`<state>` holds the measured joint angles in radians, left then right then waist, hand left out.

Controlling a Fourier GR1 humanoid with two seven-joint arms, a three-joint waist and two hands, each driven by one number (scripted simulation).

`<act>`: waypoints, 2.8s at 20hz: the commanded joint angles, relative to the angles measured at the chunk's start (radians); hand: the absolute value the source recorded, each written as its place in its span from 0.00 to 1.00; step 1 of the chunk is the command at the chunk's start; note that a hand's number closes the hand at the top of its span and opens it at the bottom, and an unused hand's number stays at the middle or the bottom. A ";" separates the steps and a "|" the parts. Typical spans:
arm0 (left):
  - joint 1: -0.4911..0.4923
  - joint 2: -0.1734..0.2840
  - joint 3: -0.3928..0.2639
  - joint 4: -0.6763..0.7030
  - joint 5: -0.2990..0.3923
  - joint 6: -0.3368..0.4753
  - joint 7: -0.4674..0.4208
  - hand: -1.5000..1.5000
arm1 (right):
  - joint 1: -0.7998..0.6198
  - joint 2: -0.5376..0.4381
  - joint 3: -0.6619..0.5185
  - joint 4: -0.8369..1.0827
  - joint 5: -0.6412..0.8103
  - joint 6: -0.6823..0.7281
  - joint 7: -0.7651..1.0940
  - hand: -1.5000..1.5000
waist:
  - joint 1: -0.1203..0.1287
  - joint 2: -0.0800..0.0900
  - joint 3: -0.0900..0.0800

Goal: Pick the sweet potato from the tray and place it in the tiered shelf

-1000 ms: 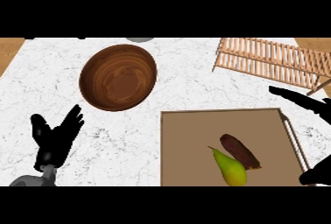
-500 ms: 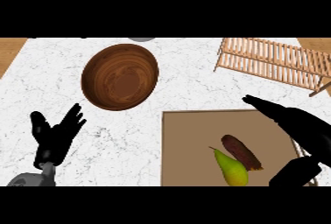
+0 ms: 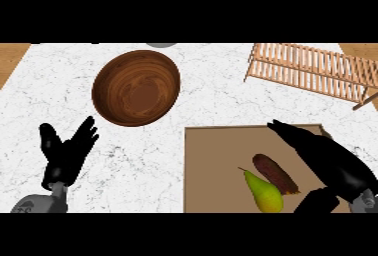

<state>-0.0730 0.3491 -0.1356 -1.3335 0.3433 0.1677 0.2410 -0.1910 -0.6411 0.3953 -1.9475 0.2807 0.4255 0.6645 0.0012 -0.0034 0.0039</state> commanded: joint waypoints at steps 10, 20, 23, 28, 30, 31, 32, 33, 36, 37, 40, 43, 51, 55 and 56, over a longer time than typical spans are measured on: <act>-0.010 -0.065 0.054 0.035 -0.068 -0.041 0.005 0.50 | 0.147 0.124 0.019 0.049 0.304 -0.029 -0.117 0.00 | -0.004 0.003 -0.004; 0.045 -0.060 0.093 -0.008 -0.099 -0.094 0.026 0.50 | 0.098 0.223 0.005 0.192 0.475 -0.059 -0.160 0.00 | 0.002 0.003 -0.004; 0.058 -0.096 0.073 -0.059 -0.117 -0.064 0.050 0.50 | 0.082 0.240 -0.002 0.329 0.533 -0.146 -0.268 0.00 | 0.006 0.004 -0.003; 0.000 -0.106 0.122 0.063 -0.137 -0.111 -0.012 0.50 | 0.044 0.307 -0.053 0.327 0.515 -0.093 -0.282 0.00 | 0.000 0.004 -0.004; -0.032 -0.120 0.102 0.023 -0.151 -0.074 0.058 0.50 | 0.066 0.301 -0.057 0.406 0.541 -0.179 -0.376 0.00 | 0.001 0.005 -0.003; 0.018 -0.095 0.142 -0.015 -0.130 -0.110 0.047 0.50 | 0.064 0.289 -0.095 0.376 0.533 -0.138 -0.386 0.00 | 0.001 0.004 -0.004; 0.042 -0.093 0.141 -0.004 -0.130 -0.130 0.027 0.50 | 0.134 0.316 -0.027 0.304 0.578 -0.153 -0.340 0.00 | -0.001 0.003 -0.004; 0.023 -0.112 0.139 -0.029 -0.150 -0.098 0.056 0.50 | 0.089 0.324 -0.062 0.326 0.571 -0.114 -0.341 0.00 | 0.000 0.003 -0.004; -0.022 -0.091 0.155 0.038 -0.149 -0.120 0.038 0.50 | 0.062 0.347 -0.035 0.448 0.595 -0.154 -0.394 0.00 | 0.000 0.005 -0.004; 0.060 -0.126 0.131 -0.020 -0.128 -0.124 0.033 0.50 | 0.076 0.334 0.012 0.406 0.610 -0.099 -0.370 1.00 | 0.005 0.004 -0.004; 0.091 -0.083 0.143 -0.031 -0.127 -0.162 0.007 0.50 | 0.078 0.228 0.080 0.425 0.652 -0.044 -0.493 1.00 | 0.011 0.004 -0.004; 0.034 -0.100 0.155 0.046 -0.138 -0.152 -0.003 0.50 | 0.080 0.295 0.042 0.407 0.598 -0.047 -0.501 1.00 | -0.002 0.005 -0.004; 0.067 -0.125 0.129 -0.055 -0.159 -0.112 0.031 0.50 | 0.043 0.513 -0.118 0.499 0.538 -0.106 -0.284 1.00 | 0.017 0.008 -0.003; 0.031 -0.104 0.146 -0.054 -0.143 -0.130 0.059 0.50 | -0.102 0.590 -0.258 0.519 0.506 -0.136 -0.146 1.00 | 0.017 0.007 -0.003; 0.014 -0.127 0.139 0.002 -0.162 -0.119 0.024 0.50 | -0.158 0.605 -0.253 0.538 0.526 -0.140 -0.119 1.00 | 0.010 0.008 -0.004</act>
<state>-0.0382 0.2409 0.0127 -1.3760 0.1980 0.0349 0.2633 -0.2318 -0.1511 0.1959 -1.4720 0.8052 0.3451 0.4232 0.0072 -0.0057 -0.0093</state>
